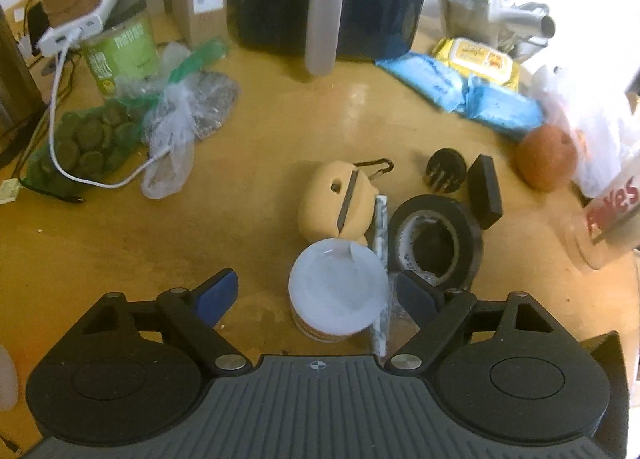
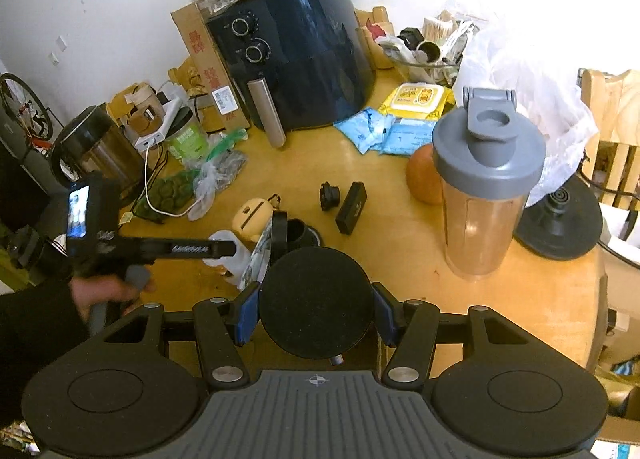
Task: Organize rigid objects
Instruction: 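Grasp the white plastic jar with the left gripper while the right gripper holds the black lid, then lower the white jar into the box and open the left gripper while the right carries the lid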
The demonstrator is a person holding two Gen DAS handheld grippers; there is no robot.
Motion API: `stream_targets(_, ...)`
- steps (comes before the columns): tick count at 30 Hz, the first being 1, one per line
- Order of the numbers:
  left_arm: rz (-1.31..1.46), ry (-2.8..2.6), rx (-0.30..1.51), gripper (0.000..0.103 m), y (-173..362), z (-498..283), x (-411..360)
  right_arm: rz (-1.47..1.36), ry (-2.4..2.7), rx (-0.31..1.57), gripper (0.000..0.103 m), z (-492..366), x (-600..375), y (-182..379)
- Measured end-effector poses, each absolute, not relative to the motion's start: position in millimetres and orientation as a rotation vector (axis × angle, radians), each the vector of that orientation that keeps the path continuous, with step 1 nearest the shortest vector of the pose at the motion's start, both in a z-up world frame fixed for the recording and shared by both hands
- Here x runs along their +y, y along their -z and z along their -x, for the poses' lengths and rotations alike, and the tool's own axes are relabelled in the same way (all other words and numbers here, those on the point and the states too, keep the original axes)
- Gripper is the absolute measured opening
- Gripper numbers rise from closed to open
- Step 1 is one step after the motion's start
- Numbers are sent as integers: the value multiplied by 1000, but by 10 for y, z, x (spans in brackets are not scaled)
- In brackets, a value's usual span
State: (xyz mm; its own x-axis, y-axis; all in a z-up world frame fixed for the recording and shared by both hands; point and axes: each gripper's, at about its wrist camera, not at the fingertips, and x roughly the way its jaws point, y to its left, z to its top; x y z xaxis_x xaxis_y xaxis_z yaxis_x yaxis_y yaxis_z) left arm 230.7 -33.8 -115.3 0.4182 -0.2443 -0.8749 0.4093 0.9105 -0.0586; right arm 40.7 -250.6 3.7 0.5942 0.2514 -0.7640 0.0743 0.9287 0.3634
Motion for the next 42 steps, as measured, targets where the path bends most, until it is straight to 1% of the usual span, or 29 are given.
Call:
stream_targets(2, -175, 425, 1074, 71, 1206, -2347, -366, -378, -108, 937, 60, -386, -2498, -29)
stream_targets(3, -173, 436, 1078, 68, 1229, -2363, -382, -377, -109, 938, 60, -382, -2494, -29)
stream_targets(5, -163, 458, 1093, 55, 1257, -2376, -410, -379, -108, 937, 60, -375, -2499, -26)
stream_targets(10, -206, 444, 1098, 54, 1252, -2361, -491, -384, -116, 939, 60, -344, -2524, -18)
stream_targets(15, -173, 425, 1112, 53, 1155, -2336, -441, -381, -137, 955, 60, -328, -2562, 11)
stream_targets(31, -67, 401, 1047, 53, 548, -1865, -160, -314, -256, 1037, 60, -456, -2524, 102)
stream_targets(42, -40, 436, 1019, 53, 275, -1429, -63, -291, -309, 1054, 60, -487, -2408, 129)
